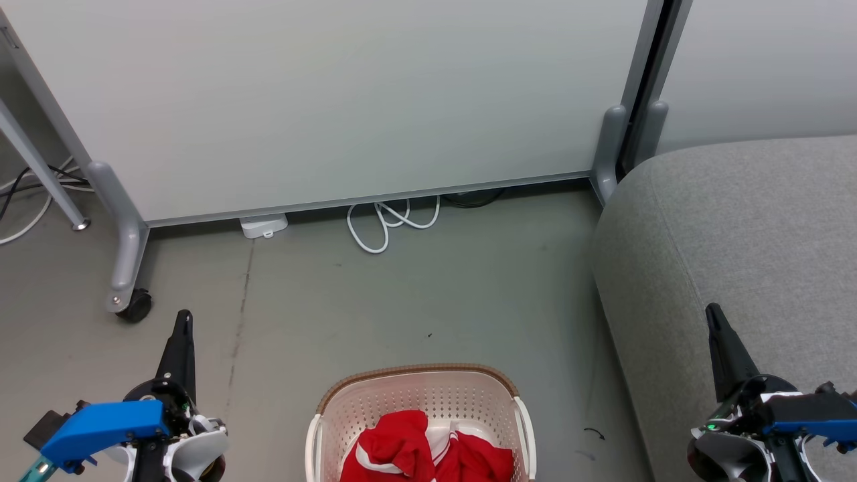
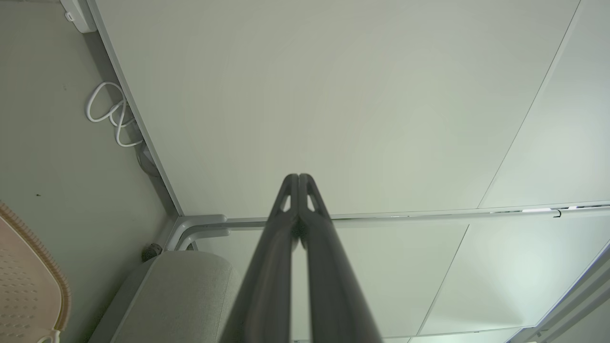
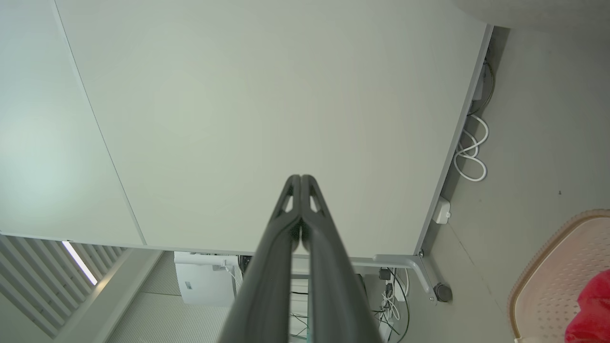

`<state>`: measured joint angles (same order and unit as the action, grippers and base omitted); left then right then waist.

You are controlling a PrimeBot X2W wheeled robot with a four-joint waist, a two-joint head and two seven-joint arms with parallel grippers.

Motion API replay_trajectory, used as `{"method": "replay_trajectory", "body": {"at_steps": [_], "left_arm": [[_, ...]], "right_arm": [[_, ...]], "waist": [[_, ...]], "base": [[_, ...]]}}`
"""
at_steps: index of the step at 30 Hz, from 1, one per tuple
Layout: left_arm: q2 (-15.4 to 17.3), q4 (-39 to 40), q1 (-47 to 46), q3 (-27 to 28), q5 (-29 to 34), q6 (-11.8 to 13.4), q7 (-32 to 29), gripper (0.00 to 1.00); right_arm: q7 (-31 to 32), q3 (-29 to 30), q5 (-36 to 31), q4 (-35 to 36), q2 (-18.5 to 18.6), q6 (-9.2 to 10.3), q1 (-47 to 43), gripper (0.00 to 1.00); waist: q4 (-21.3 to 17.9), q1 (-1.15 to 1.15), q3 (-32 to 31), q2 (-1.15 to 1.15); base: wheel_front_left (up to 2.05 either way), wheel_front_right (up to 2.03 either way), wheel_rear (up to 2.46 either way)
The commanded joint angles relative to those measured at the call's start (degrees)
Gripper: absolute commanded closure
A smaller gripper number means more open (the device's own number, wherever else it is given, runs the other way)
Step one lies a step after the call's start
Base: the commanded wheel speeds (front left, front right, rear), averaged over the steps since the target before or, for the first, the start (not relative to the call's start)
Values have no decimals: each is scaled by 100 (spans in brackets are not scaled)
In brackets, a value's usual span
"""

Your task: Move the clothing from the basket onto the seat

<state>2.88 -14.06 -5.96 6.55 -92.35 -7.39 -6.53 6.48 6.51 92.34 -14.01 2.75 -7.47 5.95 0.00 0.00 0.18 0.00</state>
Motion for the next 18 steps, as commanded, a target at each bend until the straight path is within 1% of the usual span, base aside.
{"method": "replay_trajectory", "body": {"at_steps": [1, 4, 5, 9, 15, 18], "left_arm": [[-6, 24, -53, 9, -14, -20, -16, 100], [-6, 24, -53, 9, -14, -20, -15, 100], [-1, -11, 4, -3, 1, 1, 2, 0], [-32, -197, 218, -18, 4, 2, 18, 0], [-28, -167, 204, -161, 84, 1, 197, 0], [-26, -162, 195, -210, 252, 0, 283, 0]], "right_arm": [[9, 5, 16, -6, 25, -5, 59, 100], [9, 5, 16, -6, 25, -5, 59, 100], [-2, -1, -2, -7, -3, 1, -4, 0], [-12, -26, -4, -188, -33, 9, -175, 0], [-191, -178, -117, -106, -28, 8, -183, 0], [-276, -220, -284, -98, -26, 7, -186, 0]], "waist": [[0, 0, 0, 0], [0, 0, 0, 0], [0, 0, 0, 0], [0, 0, 0, 0], [-1, 0, -1, 0], [-1, 0, -1, 0]], "base": [[0, 0, 0], [0, 0, 0], [0, 0, 0], [0, 0, 0], [0, 0, 0], [0, 0, 0]]}}
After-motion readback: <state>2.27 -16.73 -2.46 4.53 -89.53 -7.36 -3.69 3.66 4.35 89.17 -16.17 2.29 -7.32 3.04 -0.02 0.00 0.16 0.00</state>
